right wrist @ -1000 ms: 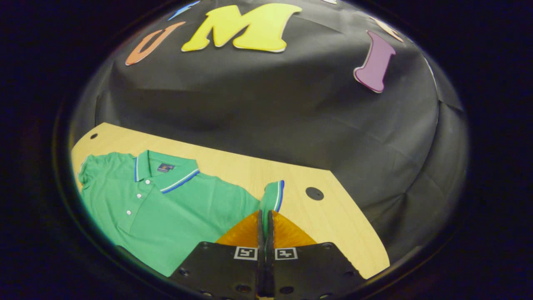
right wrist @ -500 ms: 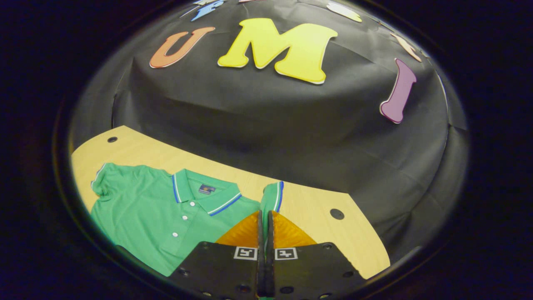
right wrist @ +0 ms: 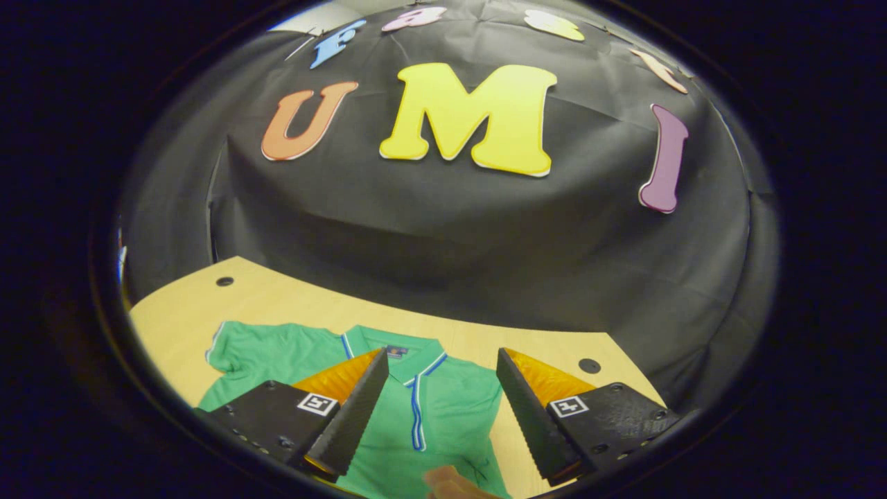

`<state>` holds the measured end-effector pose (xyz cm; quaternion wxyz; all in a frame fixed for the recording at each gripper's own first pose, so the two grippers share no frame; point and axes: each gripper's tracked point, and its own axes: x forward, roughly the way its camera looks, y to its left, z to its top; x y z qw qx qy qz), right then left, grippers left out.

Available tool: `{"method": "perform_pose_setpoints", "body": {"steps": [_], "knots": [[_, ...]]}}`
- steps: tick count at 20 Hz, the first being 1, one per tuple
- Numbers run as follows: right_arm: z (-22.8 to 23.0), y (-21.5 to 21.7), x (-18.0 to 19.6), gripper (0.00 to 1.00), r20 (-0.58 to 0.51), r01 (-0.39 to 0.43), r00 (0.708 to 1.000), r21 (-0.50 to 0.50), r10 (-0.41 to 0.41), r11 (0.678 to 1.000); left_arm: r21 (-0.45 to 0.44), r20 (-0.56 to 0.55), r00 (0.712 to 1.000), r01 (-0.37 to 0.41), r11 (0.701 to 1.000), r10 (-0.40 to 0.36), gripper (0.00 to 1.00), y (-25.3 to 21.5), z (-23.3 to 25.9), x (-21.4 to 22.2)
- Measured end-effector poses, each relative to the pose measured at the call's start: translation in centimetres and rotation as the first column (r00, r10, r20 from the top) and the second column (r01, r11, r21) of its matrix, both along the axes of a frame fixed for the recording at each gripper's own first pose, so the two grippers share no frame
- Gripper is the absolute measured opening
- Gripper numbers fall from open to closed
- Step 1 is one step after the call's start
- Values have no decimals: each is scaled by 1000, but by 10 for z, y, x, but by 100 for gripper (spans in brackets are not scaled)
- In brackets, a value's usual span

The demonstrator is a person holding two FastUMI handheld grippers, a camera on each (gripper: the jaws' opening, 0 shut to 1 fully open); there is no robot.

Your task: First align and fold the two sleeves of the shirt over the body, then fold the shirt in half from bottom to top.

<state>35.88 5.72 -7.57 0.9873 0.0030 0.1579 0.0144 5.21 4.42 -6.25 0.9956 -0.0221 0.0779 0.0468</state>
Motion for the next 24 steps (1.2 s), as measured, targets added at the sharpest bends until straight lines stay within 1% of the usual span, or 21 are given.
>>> {"method": "perform_pose_setpoints", "body": {"steps": [2,5,8,11,13,15,17,18,19,21,22,24], "knots": [[19,-4,-13,95,39,3,999,4,-3,1000,7,2,1000,4,1000,-4,100,-3,1,0],[50,-20,-40,95,135,12,991,-37,-7,999,8,4,1000,7,1000,-7,100,-6,2,-2],[72,-35,-81,95,186,15,983,-52,-5,999,25,6,1000,12,1000,-12,100,-11,3,-3],[98,-50,-127,95,270,30,963,-55,-14,998,20,-15,1000,25,999,-25,100,-14,-5,-2],[105,-59,-163,95,300,33,954,-56,-15,998,14,-20,1000,2,1000,-2,100,-8,-5,-1],[108,-61,-201,95,321,2,947,-75,22,997,45,-21,1000,-11,999,12,100,-3,-4,-1],[109,-66,-233,96,349,-31,935,-88,60,996,88,8,999,-42,995,42,100,8,8,-2],[107,-70,-249,95,357,-41,932,-66,62,997,85,20,997,-75,994,74,100,18,9,-3],[100,-73,-263,95,354,-52,933,-30,59,998,63,17,995,-95,994,94,100,24,8,-3],[77,-80,-282,94,318,-71,946,34,57,997,1,8,996,-88,996,88,100,18,8,-4],[64,-85,-288,95,295,-80,953,46,63,996,-19,16,996,-90,996,91,100,16,11,-7],[45,-102,-296,95,286,-62,957,45,47,997,-9,47,992,-113,994,113,100,16,20,-12]]}}
